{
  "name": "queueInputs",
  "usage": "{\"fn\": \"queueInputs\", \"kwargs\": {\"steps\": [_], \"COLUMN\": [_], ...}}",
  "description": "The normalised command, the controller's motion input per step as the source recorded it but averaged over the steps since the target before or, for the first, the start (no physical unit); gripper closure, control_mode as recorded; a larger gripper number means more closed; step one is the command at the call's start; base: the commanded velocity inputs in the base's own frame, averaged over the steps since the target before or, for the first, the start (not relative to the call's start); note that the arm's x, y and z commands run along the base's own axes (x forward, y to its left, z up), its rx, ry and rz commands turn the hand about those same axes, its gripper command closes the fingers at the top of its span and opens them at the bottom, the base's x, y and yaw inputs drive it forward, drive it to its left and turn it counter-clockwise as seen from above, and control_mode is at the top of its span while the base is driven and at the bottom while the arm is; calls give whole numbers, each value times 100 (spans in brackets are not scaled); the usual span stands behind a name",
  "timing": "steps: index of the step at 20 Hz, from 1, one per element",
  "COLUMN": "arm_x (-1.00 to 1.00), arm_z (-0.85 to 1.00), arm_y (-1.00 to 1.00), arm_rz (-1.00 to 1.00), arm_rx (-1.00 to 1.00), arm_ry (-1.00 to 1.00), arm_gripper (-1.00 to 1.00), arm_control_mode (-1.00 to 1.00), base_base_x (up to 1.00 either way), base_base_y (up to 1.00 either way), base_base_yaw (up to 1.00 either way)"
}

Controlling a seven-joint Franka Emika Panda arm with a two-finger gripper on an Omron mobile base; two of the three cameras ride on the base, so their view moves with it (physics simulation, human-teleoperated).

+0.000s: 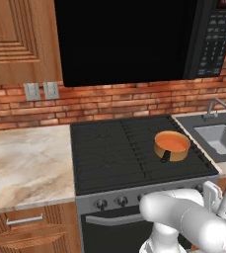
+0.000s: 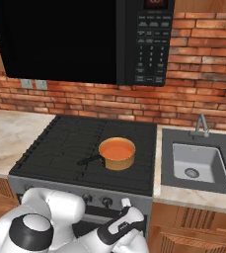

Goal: Wait until the marinara sauce is simmered to a deep red color and then turn off the stove.

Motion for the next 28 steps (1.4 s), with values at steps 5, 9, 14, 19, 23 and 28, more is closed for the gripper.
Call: {"fn": "queueInputs", "kwargs": {"steps": [5, 9, 14, 19, 23, 28], "arm_x": [5, 8, 0, 0, 1, 8], "arm_z": [0, 0, 0, 0, 0, 0], "arm_y": [14, -2, -15, -17, -14, -2], "arm_rz": [0, 0, 0, 0, 0, 0], "arm_rx": [0, 0, 0, 0, 0, 0], "arm_ry": [0, 0, 0, 0, 0, 0], "arm_gripper": [-100, -100, -100, -100, -100, -100], "arm_control_mode": [-100, -100, -100, -100, -100, -100], "base_base_x": [0, 0, 0, 0, 0, 0], "base_base_y": [0, 0, 0, 0, 0, 0], "base_base_yaw": [0, 0, 0, 0, 0, 0]}}
